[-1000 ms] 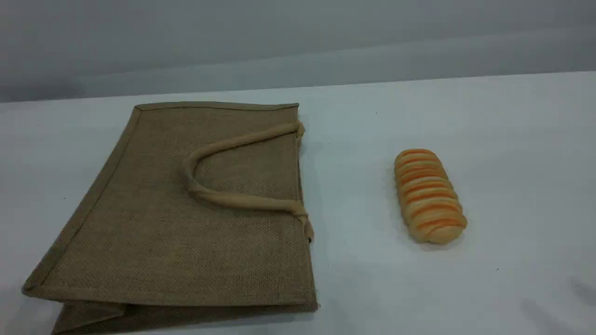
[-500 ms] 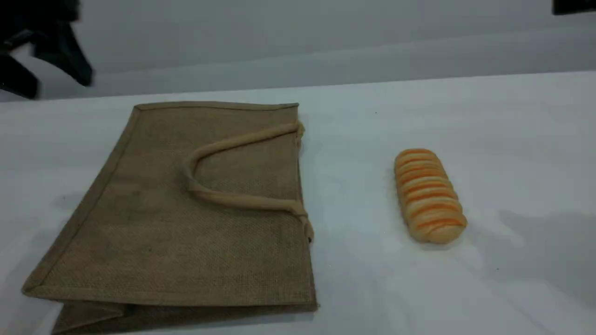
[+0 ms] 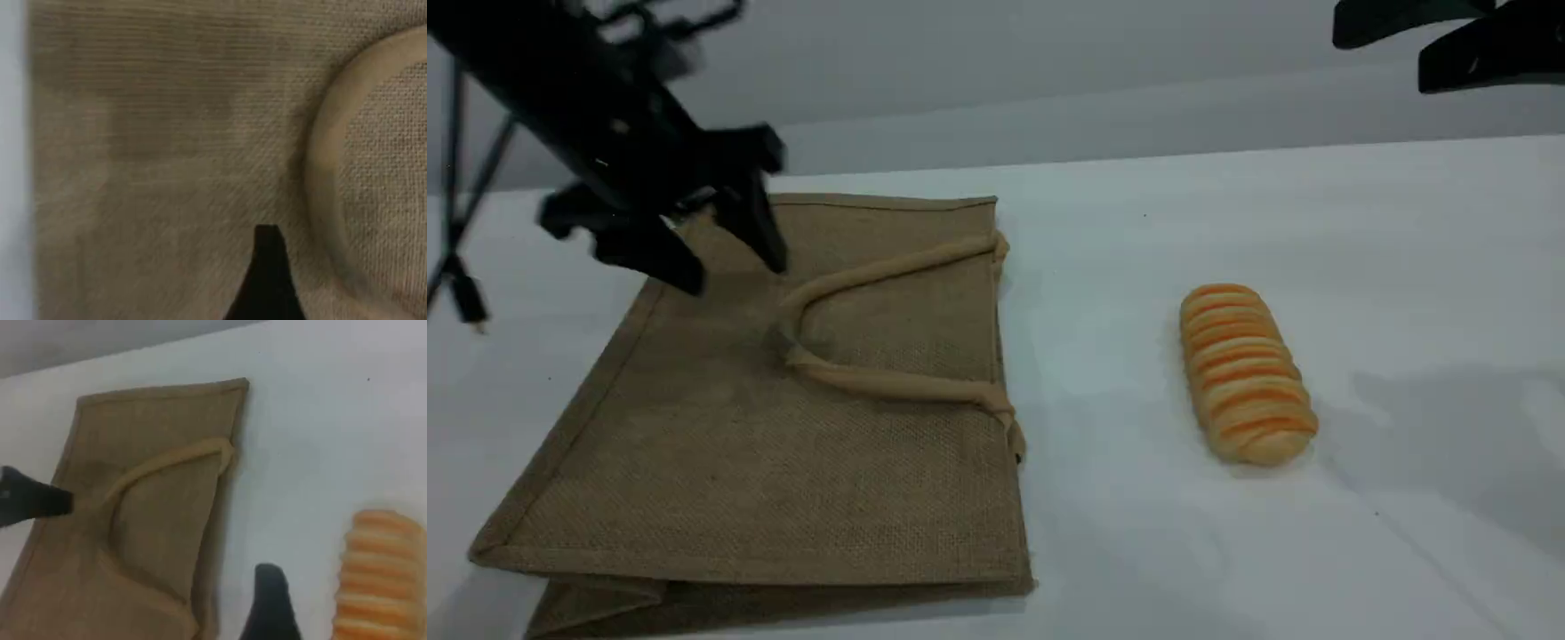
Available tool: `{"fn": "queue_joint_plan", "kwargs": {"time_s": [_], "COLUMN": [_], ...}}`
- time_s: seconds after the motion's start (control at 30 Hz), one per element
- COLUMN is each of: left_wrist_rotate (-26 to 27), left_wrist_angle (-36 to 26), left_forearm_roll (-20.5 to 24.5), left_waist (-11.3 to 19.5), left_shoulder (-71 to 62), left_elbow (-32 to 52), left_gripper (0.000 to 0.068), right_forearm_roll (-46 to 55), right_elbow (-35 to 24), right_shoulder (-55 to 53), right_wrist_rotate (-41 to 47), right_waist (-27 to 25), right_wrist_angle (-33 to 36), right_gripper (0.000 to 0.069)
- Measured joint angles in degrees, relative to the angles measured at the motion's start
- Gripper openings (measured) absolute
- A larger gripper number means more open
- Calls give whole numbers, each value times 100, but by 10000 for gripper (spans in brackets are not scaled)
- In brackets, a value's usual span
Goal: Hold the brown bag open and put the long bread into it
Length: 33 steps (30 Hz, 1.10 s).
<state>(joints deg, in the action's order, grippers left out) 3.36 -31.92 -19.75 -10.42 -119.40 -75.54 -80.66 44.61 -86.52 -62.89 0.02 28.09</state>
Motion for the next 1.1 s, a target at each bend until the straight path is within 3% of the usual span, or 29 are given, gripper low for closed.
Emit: {"fn": "queue_joint_plan", "kwargs": {"time_s": [0.47,0.9,1.1], "left_wrist_rotate": [-336,-570,-648], "left_wrist_angle": [210,321,352], "left_forearm_roll": [11,28,28], "left_waist": [-354,-354,-349], "left_shoulder": [-773,-1075,-1088], "left_elbow": [-299,-299,-299], "left_gripper": [510,506,414], "right_forearm_roll": [-17,-17,-17], "right_elbow": [0,0,0], "right_shoulder": [0,-20,-38], "right_wrist_rotate": [-120,-194,-194], "right_waist": [0,0,0], "right_wrist_angle": [40,39,39], "right_gripper": [460,460,460]}}
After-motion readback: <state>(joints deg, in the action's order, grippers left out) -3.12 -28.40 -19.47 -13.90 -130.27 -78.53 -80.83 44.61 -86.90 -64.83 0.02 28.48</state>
